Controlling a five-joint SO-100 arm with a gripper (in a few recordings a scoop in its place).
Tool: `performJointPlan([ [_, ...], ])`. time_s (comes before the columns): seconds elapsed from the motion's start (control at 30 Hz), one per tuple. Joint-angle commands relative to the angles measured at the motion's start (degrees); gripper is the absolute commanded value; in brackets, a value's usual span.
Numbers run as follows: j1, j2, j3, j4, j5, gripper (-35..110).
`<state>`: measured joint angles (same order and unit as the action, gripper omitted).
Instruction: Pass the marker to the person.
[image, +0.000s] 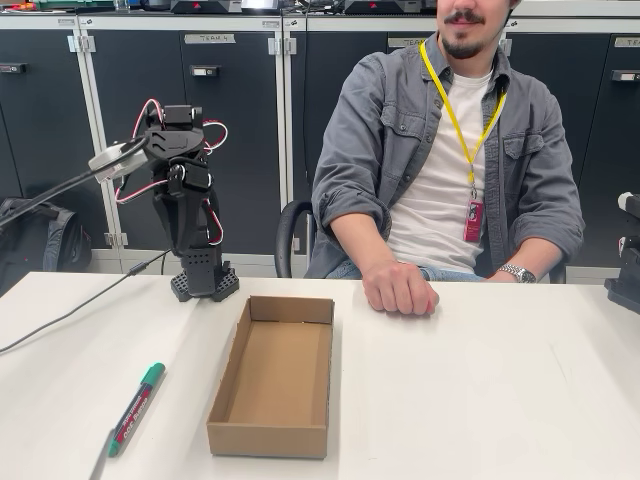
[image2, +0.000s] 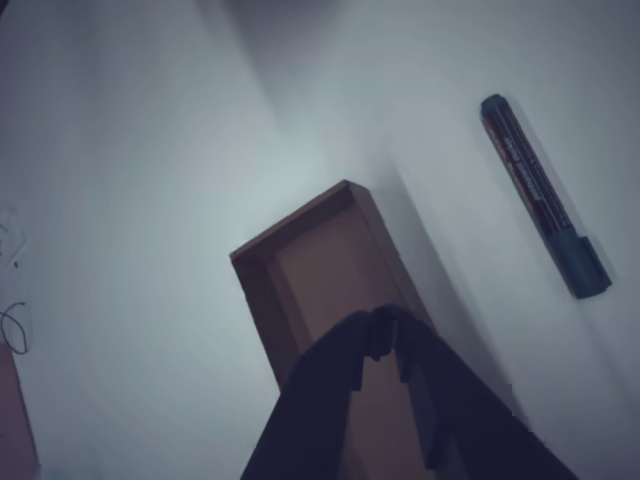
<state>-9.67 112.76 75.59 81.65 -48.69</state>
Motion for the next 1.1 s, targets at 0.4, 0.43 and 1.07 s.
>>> performJointPlan([
  [0.4,3.25,-4.66,2.99,-4.39,-25.58,-5],
  [0.43,3.60,-4.57,4.22,-4.22,-25.93,-5],
  [1.07,9.67,-5.98,17.93,-13.97,-26.72,19],
])
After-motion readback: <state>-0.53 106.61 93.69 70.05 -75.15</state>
